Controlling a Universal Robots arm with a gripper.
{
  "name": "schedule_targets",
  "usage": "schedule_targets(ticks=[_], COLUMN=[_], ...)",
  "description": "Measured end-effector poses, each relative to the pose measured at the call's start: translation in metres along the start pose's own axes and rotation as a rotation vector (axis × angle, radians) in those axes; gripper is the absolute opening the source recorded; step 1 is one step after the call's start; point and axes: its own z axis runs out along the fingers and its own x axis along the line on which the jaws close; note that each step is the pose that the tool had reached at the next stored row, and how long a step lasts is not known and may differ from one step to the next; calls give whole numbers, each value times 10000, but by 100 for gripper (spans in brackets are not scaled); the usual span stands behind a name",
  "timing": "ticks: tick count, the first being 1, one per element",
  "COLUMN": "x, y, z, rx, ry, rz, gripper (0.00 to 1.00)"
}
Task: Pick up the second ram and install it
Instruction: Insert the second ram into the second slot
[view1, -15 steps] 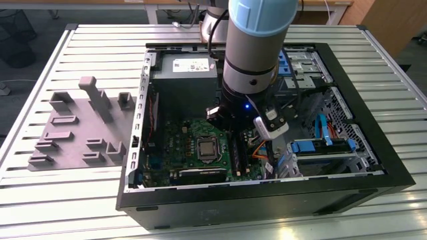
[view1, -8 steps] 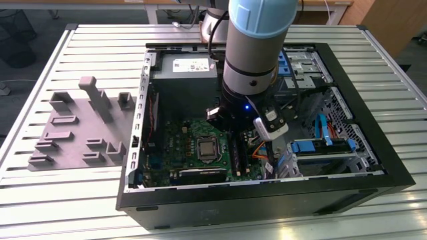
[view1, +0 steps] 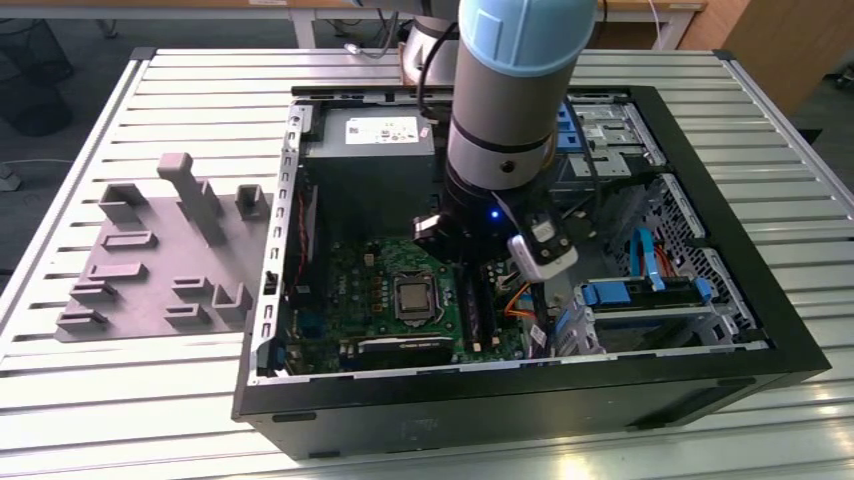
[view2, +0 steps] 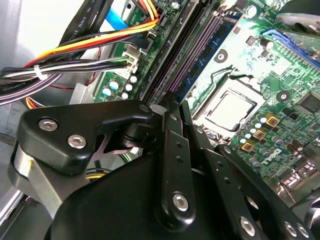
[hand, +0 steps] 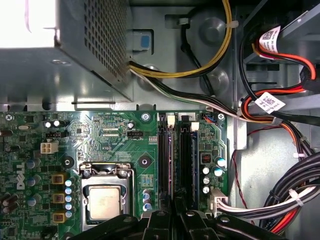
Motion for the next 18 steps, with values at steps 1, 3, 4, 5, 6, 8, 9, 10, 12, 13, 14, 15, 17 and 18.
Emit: schedule_targets(ticks=[1,3,4,5,6,8,9,10,12,13,14,15,17,18], x=[-3,-4,-4,-5,-5,-5,-5,-5,-6,-6,-6,-6,-5,-5], y=[0,0,0,0,0,0,0,0,2,2,4,6,10,11], z=[2,6,9,13,16,20,23,25,30,32,34,37,41,43], rx=[-1,-1,-2,-1,0,1,1,0,0,0,0,0,-1,-1], ry=[1,3,4,5,6,7,7,7,7,7,7,7,7,7], rz=[0,-21,-46,-69,-82,-83,-84,-84,-84,-85,-85,-85,-84,-84], gripper=[14,14,14,14,14,14,14,14,14,14,14,14,14,14])
